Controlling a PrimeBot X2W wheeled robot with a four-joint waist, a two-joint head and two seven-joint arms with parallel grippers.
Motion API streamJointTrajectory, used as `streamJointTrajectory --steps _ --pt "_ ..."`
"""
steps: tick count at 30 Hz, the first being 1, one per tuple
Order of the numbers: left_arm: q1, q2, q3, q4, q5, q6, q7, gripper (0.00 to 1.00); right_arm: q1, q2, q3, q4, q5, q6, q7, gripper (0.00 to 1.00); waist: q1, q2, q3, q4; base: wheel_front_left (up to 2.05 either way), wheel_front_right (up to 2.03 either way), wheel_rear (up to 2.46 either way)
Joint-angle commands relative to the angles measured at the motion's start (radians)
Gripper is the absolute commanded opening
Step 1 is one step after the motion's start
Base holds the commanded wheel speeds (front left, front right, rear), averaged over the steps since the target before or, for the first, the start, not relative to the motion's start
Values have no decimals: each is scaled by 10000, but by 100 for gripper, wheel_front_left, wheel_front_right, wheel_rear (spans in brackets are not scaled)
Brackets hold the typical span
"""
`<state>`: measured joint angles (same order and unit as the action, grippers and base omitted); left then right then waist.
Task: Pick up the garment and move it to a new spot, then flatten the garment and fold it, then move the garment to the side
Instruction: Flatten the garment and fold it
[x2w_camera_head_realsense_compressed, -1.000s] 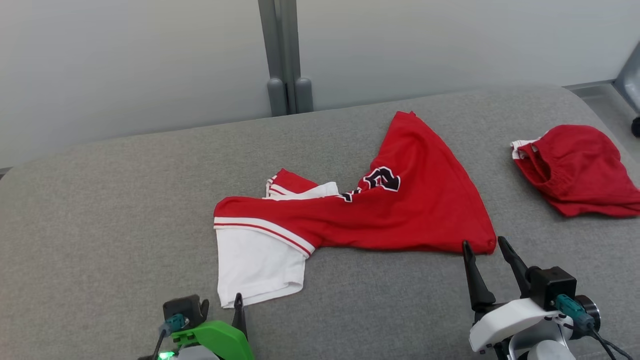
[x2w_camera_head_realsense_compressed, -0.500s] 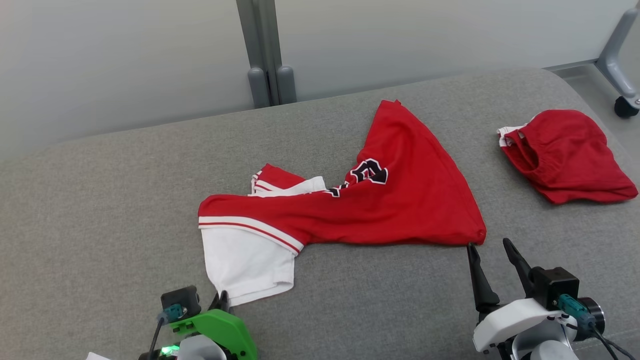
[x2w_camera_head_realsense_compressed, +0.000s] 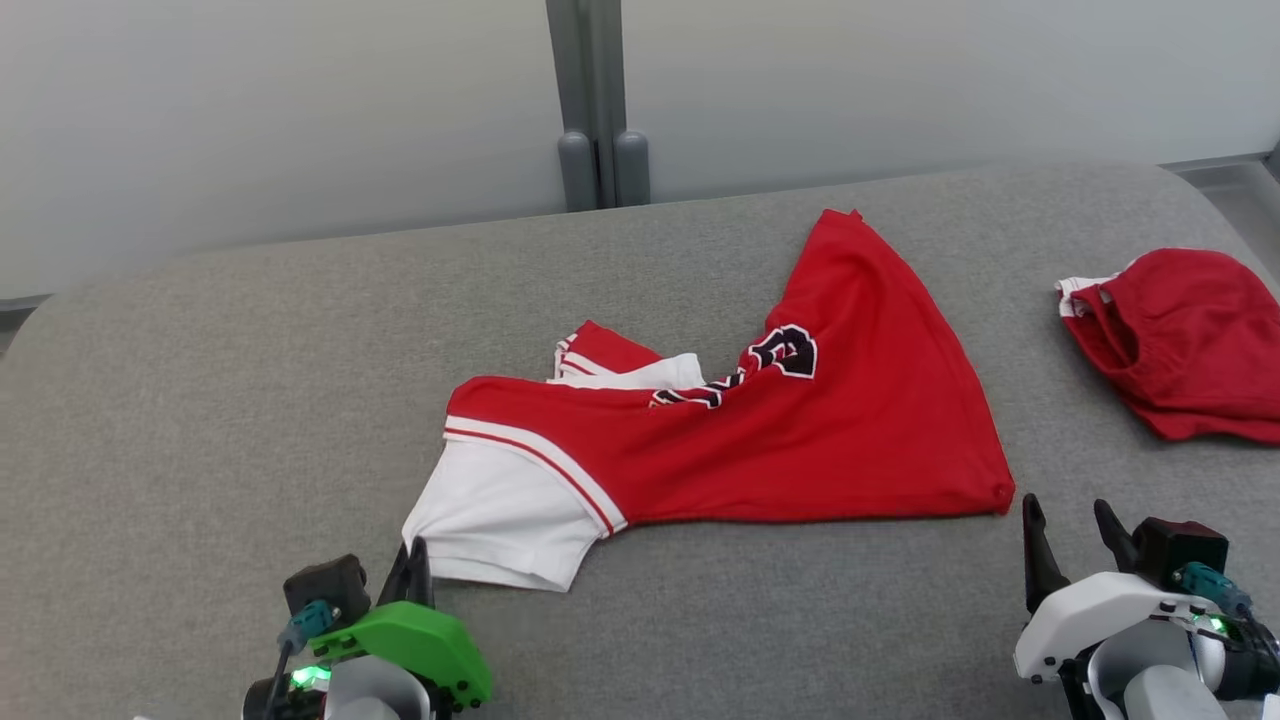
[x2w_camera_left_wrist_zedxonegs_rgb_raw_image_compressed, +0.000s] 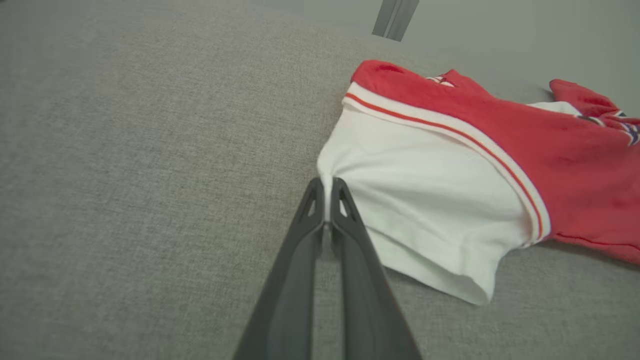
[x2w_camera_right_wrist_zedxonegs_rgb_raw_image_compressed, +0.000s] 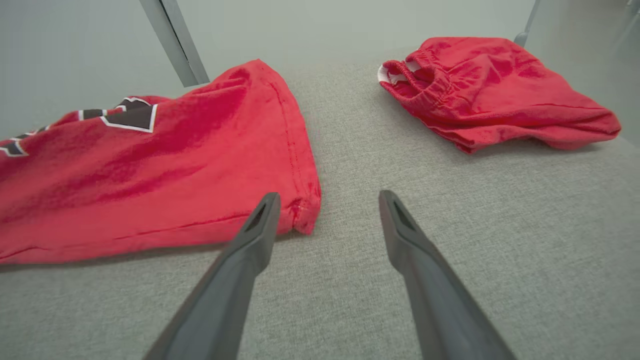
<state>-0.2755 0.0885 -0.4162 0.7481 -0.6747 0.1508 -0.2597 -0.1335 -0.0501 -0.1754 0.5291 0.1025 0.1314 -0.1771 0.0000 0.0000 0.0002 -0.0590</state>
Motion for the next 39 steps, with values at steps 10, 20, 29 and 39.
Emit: streamJointTrajectory --steps 10,20,29,39 --pt "1362 601 432 -1924 375 622 -61 0 -575 -12 145 1303 352 -16 -298 100 0 0 180 697 0 0 0" --pt "1578 636 307 -2549 377 846 169 0 -1502 -14 564 3418 506 -16 38 100 0 0 295 850 0 0 0" --pt "1649 730 367 -2852 331 920 104 0 -1956 -6 1246 4537 1187 -17 -191 0 0 0 158 789 0 0 0" --pt "1285 1016 660 -4377 766 1110 -17 0 -1841 -104 2021 2152 1690 -17 -754 0 0 0 -514 406 0 0 0"
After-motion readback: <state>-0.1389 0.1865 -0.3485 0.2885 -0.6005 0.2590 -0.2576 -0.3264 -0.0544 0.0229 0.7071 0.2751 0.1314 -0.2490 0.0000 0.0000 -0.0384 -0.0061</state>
